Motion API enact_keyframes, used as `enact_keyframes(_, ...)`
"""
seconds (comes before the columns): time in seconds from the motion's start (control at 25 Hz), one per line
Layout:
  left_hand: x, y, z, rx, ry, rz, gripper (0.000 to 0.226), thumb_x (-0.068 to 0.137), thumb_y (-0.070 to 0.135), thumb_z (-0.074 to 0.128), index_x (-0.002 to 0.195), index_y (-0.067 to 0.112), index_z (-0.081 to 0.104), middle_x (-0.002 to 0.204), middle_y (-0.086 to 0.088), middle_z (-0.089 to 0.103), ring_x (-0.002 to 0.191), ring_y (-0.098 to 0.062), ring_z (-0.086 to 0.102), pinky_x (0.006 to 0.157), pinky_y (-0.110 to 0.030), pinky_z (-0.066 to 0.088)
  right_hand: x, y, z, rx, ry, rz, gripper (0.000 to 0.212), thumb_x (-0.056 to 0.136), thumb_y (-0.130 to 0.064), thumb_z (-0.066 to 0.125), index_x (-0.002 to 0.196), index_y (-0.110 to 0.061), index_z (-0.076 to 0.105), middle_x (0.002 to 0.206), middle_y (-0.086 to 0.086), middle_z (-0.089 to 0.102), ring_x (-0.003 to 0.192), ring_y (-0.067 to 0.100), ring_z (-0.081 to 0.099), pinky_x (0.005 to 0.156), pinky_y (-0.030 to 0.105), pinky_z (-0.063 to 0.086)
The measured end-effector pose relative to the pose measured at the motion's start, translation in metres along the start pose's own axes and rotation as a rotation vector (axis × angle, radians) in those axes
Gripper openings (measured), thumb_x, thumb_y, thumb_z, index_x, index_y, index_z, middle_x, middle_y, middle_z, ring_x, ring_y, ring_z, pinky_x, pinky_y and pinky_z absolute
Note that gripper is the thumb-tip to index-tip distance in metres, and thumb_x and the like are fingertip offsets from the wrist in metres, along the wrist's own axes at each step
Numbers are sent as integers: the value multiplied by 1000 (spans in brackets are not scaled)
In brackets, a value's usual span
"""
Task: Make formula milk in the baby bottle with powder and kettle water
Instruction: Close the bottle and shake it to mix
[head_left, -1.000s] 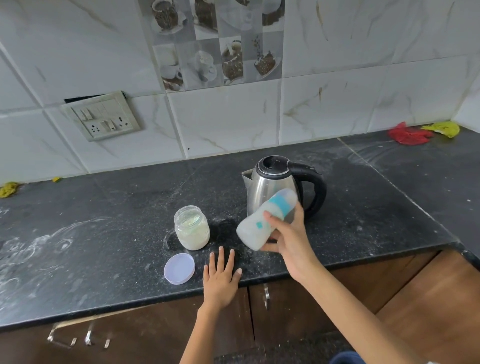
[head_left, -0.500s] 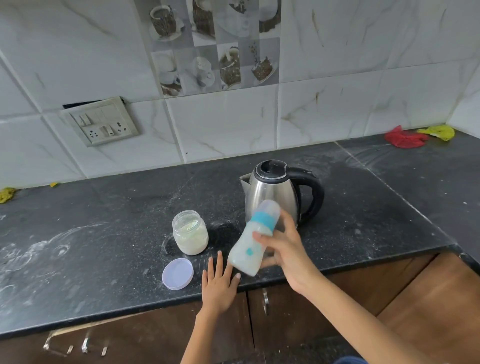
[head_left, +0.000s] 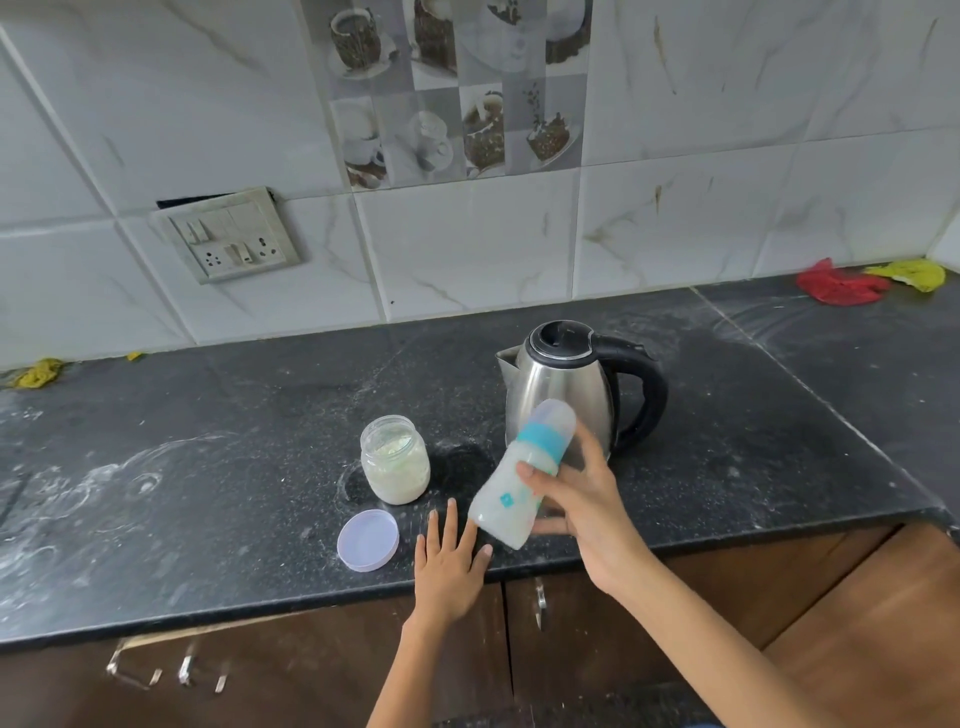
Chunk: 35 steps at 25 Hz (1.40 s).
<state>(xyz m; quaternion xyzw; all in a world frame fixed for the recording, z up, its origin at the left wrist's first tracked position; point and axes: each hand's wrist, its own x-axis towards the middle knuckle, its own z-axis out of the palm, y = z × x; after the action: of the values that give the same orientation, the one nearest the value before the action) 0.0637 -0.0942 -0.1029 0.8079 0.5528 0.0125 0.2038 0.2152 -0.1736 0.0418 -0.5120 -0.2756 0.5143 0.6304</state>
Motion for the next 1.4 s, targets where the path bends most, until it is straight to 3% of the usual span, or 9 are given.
enact_keyframes(0.2, 1, 0, 1, 12, -8, 1, 58, 100, 45, 23, 150, 32, -4, 159, 2, -15, 146, -24, -16, 118, -43, -5, -6, 0, 0, 67, 48, 189, 35, 73, -25, 76, 103, -23, 58, 99, 5, 66, 95, 19, 65, 76, 33, 55)
enact_keyframes(0.44, 1, 0, 1, 27, -10, -5, 58, 100, 46, 22, 150, 29, -3, 159, 1, -16, 146, -25, -17, 118, -42, -6, -3, -3, -13, 317, -112, 281, 21, 95, -13, 50, 114, -21, 54, 100, 8, 74, 103, 24, 67, 87, 43, 54)
enact_keyframes(0.56, 1, -1, 1, 20, -10, -7, 58, 100, 46, 22, 150, 31, -4, 159, 1, -16, 146, -24, -17, 118, -42, -6, -3, -14, -21, 146, -157, 194, 33, 92, -7, 56, 122, -21, 53, 114, 8, 69, 100, 21, 70, 76, 38, 60)
enact_keyframes(0.72, 2, -1, 2, 6, -4, -1, 57, 100, 46, 22, 150, 33, -5, 159, 2, -16, 146, -24, -17, 118, -42, -5, 12, -22, -26, 46, 16, -113, 89, 79, -11, 73, 146, -42, 23, 125, 5, 61, 107, 25, 67, 75, 47, 61)
enact_keyframes(0.84, 1, -1, 2, 7, -7, -9, 59, 100, 44, 24, 149, 30, -6, 159, 2, -15, 146, -24, -16, 119, -42, -3, 0, -8, -13, -69, -181, -66, 101, 72, -12, 78, 144, -51, 20, 126, 5, 62, 110, 25, 67, 75, 52, 60)
enact_keyframes(0.92, 1, -2, 2, 8, -1, -13, 60, 100, 44, 25, 149, 29, -6, 159, 3, -15, 146, -24, -15, 119, -42, -3, -3, -3, -8, -119, -249, -54, 101, 69, -12, 82, 143, -48, 24, 124, 6, 63, 107, 25, 68, 73, 50, 60)
enact_keyframes(1.08, 2, 0, 2, 3, -4, -11, 58, 101, 46, 22, 150, 32, -5, 158, 4, -16, 146, -23, -17, 118, -41, -5, 16, -12, -12, 195, 5, -81, 77, 81, -9, 70, 139, -41, 32, 127, 7, 58, 103, 29, 69, 68, 52, 59)
enact_keyframes(1.24, 2, -1, 2, -4, 0, -22, 59, 101, 43, 25, 150, 30, -4, 159, 3, -14, 146, -23, -16, 119, -41, -4, 1, -3, -6, -55, -204, 8, 88, 68, -17, 77, 139, -41, 31, 122, 7, 62, 104, 27, 69, 67, 49, 60)
enact_keyframes(1.4, 1, 1, 1, -10, -4, -14, 57, 101, 44, 22, 150, 32, -4, 159, 3, -16, 146, -23, -17, 118, -42, -5, 17, -14, -12, 175, -7, -54, 85, 69, -20, 75, 140, -41, 33, 127, 8, 58, 106, 32, 67, 69, 53, 60)
